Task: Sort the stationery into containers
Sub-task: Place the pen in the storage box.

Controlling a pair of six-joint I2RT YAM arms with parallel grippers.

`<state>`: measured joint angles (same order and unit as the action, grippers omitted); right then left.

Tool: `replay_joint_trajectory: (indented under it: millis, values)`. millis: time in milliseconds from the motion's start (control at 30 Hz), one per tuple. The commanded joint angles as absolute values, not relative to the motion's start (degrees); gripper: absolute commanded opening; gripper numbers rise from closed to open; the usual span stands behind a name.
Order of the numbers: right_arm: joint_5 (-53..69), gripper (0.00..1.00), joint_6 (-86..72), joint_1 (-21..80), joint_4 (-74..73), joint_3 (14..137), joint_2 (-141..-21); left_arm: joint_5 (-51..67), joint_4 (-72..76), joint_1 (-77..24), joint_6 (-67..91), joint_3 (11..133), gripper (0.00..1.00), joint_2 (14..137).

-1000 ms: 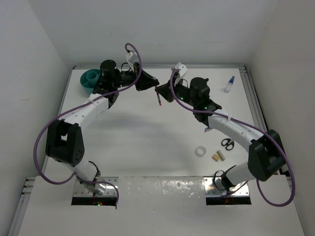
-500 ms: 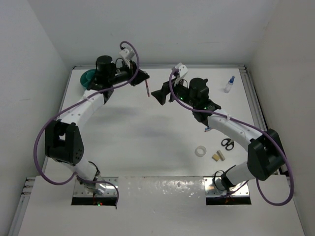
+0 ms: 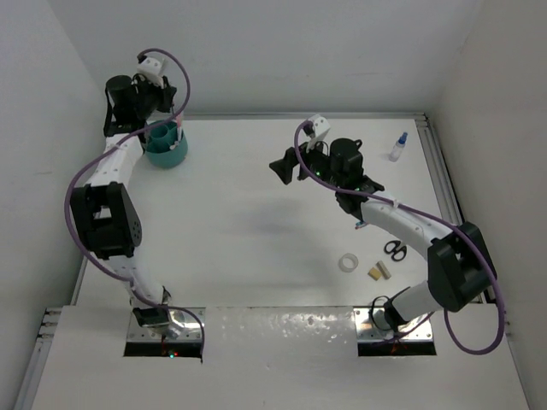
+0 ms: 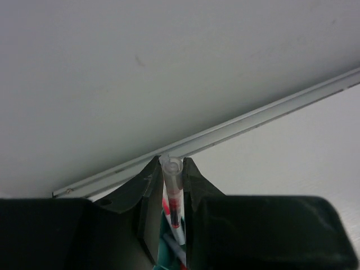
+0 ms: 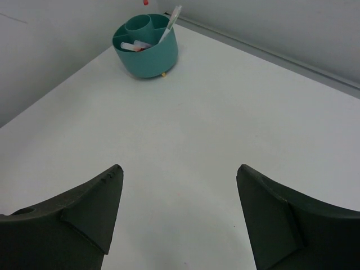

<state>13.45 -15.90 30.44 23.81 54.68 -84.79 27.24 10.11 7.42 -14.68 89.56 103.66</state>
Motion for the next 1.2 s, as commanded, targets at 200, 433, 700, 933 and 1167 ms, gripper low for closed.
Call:
replay_joint_trajectory:
  millis: [200,433,700,933,1167]
  values:
    - [12.9,0.81,-16.4,29.3,21.3,58.1,-86.7,26.7,12.0,9.8,-20.1,94.8,0.00,113.1]
    - [12.4,0.80,-17.0,29.3,19.7,58.7,-87.0,27.3,12.1,10.2,-21.2,93.3,0.00,115.1]
    - [11.3,0.80,-16.6,29.3,17.6,59.0,-86.2,26.5,11.9,11.2,-22.4,90.7,0.02,116.5]
    - [10.5,0.80,-17.4,29.3,16.5,58.6,-85.5,26.9,11.4,11.5,-21.5,90.3,0.28,117.0]
    - [6.4,0.80,-18.1,29.3,14.2,58.1,-83.8,25.3,11.2,11.9,-19.4,92.1,0.51,115.9]
